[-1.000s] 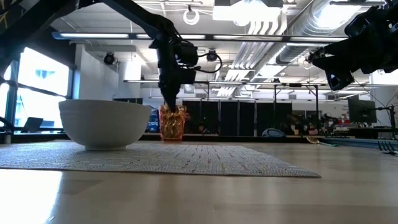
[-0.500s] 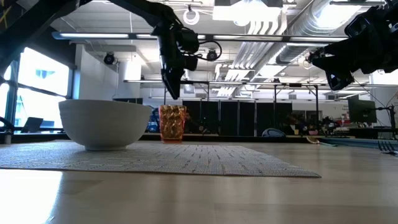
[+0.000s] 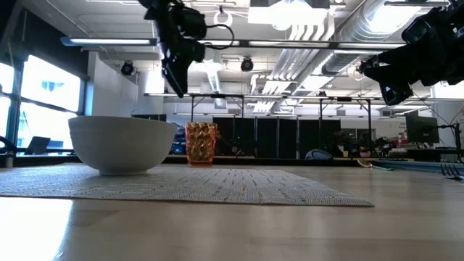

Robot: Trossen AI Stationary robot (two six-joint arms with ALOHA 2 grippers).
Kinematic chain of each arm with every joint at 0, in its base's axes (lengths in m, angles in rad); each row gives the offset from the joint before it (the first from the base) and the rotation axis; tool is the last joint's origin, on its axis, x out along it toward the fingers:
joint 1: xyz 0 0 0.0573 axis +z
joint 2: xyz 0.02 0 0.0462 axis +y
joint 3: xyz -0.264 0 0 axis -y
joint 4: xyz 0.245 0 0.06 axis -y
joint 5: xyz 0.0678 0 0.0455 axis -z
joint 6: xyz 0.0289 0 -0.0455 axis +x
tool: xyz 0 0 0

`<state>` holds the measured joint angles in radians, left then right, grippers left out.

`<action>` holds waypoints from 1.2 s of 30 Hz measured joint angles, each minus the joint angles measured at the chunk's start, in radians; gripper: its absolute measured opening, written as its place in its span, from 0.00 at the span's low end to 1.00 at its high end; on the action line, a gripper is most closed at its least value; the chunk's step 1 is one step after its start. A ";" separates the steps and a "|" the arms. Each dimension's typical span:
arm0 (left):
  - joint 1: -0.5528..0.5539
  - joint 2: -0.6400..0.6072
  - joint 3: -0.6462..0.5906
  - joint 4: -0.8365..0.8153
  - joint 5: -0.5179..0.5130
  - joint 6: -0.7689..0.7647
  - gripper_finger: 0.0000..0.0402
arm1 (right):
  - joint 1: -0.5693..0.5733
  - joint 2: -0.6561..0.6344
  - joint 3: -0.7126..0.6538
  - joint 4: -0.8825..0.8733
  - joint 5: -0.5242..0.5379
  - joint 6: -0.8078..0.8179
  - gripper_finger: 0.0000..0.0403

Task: Pick & Place Utensil
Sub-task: Put the orange cup on the gray mat to the top right of the white bowl

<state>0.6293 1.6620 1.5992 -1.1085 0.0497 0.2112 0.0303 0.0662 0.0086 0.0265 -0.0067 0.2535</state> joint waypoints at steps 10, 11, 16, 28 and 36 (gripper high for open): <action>-0.001 -0.326 -0.617 0.498 0.052 -0.153 0.63 | 0.000 0.000 0.000 0.000 0.000 0.000 0.42; -0.001 -0.338 -0.662 0.544 0.055 -0.159 0.63 | 0.000 0.000 0.000 0.000 0.000 0.000 0.42; -0.001 -0.352 -0.794 0.748 0.018 -0.170 0.75 | 0.000 0.000 0.000 0.000 0.000 0.000 0.42; -0.001 -0.342 -0.829 0.907 -0.022 -0.164 0.95 | 0.000 0.000 0.000 0.000 0.000 0.000 0.42; -0.002 -0.311 -0.829 0.939 -0.021 -0.181 0.95 | 0.000 0.000 0.000 0.000 0.000 0.000 0.42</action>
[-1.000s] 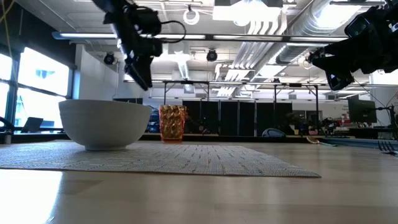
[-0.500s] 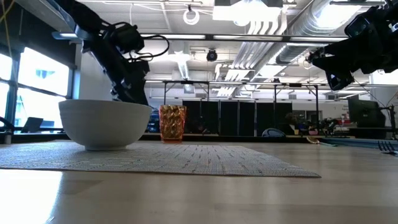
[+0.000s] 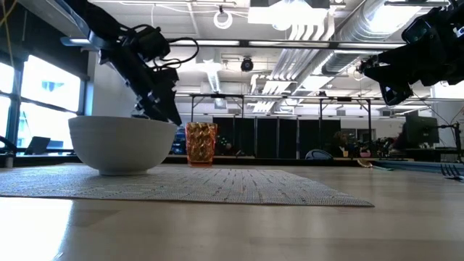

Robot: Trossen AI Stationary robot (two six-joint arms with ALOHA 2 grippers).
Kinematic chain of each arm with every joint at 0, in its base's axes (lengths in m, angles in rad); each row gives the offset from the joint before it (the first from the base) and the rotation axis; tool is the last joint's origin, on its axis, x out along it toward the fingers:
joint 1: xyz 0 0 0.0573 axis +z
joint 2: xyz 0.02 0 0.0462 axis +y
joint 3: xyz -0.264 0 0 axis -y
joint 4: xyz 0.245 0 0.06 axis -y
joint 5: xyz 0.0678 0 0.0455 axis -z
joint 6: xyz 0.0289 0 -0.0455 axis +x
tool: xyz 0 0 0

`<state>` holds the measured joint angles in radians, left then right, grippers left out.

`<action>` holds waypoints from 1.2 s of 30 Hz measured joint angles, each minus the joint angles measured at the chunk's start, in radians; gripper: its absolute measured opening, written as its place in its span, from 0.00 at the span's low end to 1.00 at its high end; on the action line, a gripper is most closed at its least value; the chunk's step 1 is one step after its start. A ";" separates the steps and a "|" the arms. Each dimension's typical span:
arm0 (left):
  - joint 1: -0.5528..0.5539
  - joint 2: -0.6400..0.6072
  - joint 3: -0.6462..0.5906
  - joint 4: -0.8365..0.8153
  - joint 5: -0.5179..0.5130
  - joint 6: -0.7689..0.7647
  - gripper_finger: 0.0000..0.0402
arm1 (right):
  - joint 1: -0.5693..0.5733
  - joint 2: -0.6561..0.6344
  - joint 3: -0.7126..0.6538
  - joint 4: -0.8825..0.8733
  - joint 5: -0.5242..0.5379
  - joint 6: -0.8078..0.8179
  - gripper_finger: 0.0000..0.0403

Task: Pick & Place Utensil
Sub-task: Put the orange cup on the gray mat to the top right of the white bowl

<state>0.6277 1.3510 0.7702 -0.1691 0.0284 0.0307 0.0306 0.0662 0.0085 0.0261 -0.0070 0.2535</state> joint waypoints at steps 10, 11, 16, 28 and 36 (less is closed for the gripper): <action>0.074 0.029 -0.159 0.284 0.107 -0.004 0.95 | 0.000 0.000 0.000 0.000 0.000 0.000 0.42; 0.084 0.024 -0.169 0.314 0.106 -0.009 0.95 | 0.000 0.000 0.000 0.000 0.000 0.000 0.42; 0.102 0.021 -0.183 0.372 0.067 0.003 0.94 | 0.000 0.000 0.000 0.000 0.000 0.000 0.42; 0.098 0.034 -0.313 0.668 0.028 -0.033 0.94 | 0.000 0.000 0.000 0.000 0.000 0.000 0.42; 0.090 0.198 -0.314 0.813 0.098 -0.075 0.99 | 0.000 0.000 0.000 0.000 0.000 0.000 0.42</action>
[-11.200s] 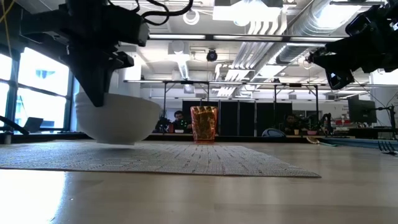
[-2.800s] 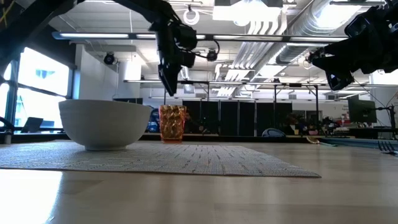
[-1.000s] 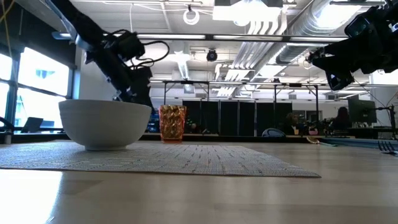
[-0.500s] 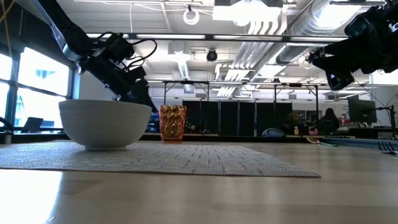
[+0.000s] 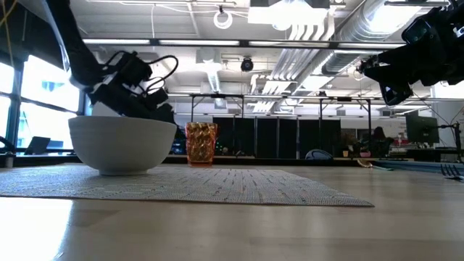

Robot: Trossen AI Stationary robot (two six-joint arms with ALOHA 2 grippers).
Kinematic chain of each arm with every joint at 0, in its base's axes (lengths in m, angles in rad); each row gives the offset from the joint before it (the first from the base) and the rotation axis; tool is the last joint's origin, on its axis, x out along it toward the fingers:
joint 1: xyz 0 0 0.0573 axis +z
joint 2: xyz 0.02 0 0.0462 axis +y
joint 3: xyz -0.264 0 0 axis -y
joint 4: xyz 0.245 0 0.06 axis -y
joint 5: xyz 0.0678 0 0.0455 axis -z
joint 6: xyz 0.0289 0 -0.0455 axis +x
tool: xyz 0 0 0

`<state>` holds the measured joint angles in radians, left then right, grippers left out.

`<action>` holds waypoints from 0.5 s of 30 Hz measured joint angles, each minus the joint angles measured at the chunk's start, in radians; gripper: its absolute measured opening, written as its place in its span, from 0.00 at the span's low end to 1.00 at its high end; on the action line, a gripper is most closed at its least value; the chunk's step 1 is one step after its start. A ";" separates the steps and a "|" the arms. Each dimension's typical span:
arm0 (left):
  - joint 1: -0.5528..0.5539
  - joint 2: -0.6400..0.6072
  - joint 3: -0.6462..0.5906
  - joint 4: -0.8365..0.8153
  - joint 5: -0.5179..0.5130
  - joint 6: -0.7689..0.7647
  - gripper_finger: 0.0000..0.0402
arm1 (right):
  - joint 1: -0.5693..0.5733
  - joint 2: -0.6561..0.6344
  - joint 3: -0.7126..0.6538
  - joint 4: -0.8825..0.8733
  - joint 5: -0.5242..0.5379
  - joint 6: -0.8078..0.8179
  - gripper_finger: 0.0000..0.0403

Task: Pick & Place Utensil
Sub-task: Put the orange cup on the gray mat to the top right of the white bowl

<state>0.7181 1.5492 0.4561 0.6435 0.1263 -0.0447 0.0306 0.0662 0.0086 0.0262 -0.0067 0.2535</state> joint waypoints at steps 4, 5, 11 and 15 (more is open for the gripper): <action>0.000 0.070 0.000 0.088 0.013 -0.010 0.99 | 0.000 0.000 0.000 0.000 0.000 0.000 0.42; 0.000 0.082 0.000 0.106 0.011 0.002 0.99 | 0.000 0.000 0.000 0.000 0.000 0.000 0.42; -0.028 0.122 0.005 0.203 -0.085 0.073 1.00 | 0.000 0.000 0.000 0.000 0.000 0.000 0.42; -0.034 0.135 0.038 0.192 -0.099 0.092 1.00 | 0.000 0.000 0.000 0.000 0.000 0.000 0.42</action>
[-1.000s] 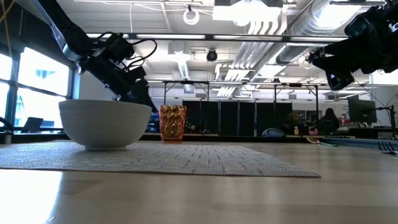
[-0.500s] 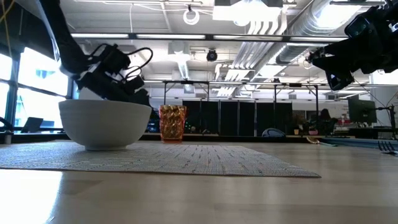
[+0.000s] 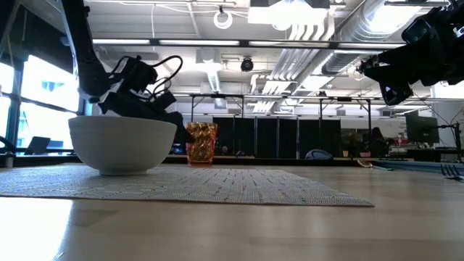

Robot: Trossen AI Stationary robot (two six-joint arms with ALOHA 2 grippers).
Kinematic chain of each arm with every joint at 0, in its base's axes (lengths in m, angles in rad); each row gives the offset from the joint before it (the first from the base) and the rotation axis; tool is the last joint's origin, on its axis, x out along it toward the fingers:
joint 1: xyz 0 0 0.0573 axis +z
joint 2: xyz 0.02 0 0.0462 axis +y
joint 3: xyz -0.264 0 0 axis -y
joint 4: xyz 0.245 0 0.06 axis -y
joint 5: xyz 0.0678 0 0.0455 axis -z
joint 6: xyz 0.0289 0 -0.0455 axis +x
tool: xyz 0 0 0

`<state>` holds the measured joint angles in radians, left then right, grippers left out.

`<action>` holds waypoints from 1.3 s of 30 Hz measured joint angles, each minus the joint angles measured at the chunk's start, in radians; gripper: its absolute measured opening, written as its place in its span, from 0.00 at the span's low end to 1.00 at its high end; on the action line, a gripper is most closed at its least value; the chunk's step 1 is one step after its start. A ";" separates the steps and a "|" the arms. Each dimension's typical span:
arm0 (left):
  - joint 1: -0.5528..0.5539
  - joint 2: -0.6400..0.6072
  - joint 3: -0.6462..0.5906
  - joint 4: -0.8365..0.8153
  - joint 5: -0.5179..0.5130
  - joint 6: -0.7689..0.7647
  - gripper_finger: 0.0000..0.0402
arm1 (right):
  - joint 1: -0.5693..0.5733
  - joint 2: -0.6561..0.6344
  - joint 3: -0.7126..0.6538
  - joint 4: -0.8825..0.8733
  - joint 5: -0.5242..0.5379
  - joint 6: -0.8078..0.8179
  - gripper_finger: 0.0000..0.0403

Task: Pick & Place Utensil
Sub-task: Put the orange cup on the gray mat to the top right of the white bowl

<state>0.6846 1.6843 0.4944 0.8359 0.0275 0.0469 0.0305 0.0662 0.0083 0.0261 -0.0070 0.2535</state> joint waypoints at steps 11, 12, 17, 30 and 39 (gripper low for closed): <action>-0.006 0.105 0.113 -0.048 0.026 -0.004 0.99 | 0.000 0.000 0.000 0.000 0.000 0.000 0.42; -0.006 0.112 0.116 -0.036 0.028 -0.002 0.99 | 0.000 0.000 0.000 0.000 0.000 0.000 0.42; -0.007 0.161 0.117 0.060 0.036 0.000 0.99 | 0.000 0.000 0.000 0.000 0.000 0.000 0.42; -0.053 0.195 0.203 0.069 0.011 0.018 0.99 | 0.000 0.000 0.000 0.000 0.000 0.000 0.42; -0.066 0.217 0.259 -0.019 0.017 0.030 0.99 | 0.000 0.000 0.000 0.000 0.000 0.000 0.42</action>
<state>0.6186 1.9013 0.7536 0.8170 0.0440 0.0771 0.0306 0.0662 0.0084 0.0264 -0.0067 0.2535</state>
